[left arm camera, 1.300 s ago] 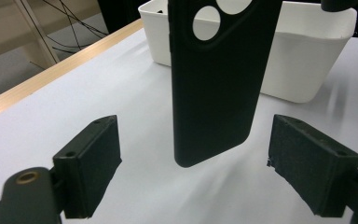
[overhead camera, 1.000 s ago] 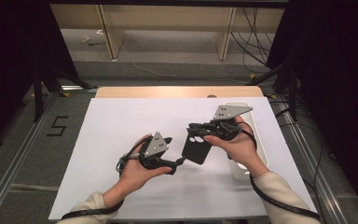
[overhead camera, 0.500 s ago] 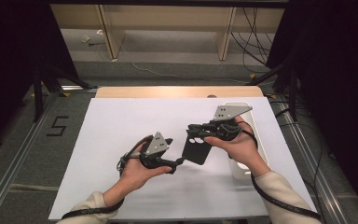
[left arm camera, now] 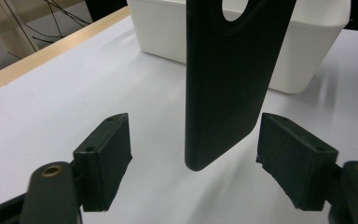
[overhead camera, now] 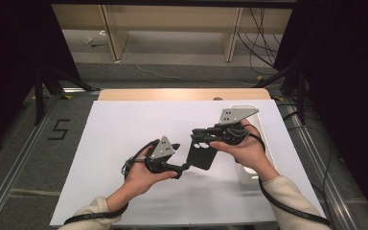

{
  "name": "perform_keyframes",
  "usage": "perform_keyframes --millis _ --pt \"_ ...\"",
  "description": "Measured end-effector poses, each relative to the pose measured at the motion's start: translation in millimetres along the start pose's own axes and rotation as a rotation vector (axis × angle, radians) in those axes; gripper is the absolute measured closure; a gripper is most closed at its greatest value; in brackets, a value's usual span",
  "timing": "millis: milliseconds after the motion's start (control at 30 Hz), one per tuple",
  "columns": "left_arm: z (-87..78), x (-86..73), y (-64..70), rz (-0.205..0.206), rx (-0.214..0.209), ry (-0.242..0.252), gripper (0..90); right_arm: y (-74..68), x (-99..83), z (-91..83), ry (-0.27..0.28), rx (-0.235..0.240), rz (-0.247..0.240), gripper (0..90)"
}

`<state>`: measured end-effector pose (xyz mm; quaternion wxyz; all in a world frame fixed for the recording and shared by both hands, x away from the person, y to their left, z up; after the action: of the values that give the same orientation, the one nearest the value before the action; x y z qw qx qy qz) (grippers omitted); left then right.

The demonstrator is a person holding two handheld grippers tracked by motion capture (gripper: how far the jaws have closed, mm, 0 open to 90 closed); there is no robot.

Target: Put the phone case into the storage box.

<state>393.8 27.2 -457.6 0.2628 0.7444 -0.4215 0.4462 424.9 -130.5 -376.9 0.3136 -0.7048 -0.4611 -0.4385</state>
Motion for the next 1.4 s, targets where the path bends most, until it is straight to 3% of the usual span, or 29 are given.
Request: perform_keyframes --millis 500,833,1400 --pt "6.9 1.1 4.1 0.015 -0.032 0.002 34.9 -4.7 0.3 2.8 -0.011 0.027 -0.011 77.7" --pt "9.8 -0.4 7.0 0.034 -0.07 -0.006 43.1 -11.2 0.5 6.1 -0.019 0.07 -0.017 77.7" --pt "7.4 -2.6 10.1 0.078 -0.128 -0.042 69.6 -15.9 -0.5 8.0 -0.021 0.123 -0.031 77.6"
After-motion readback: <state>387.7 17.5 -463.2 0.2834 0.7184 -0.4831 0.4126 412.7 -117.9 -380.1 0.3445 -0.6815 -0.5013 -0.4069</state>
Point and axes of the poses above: each handheld gripper's, and its own axes: z roughly forward along the jaws, x roughly out of its top, y roughly to its right, the point moved 5 cm from there along z, roughly forward along the jaws, and after that the axes turned 3 degrees about -x, right-handed, at the moved point
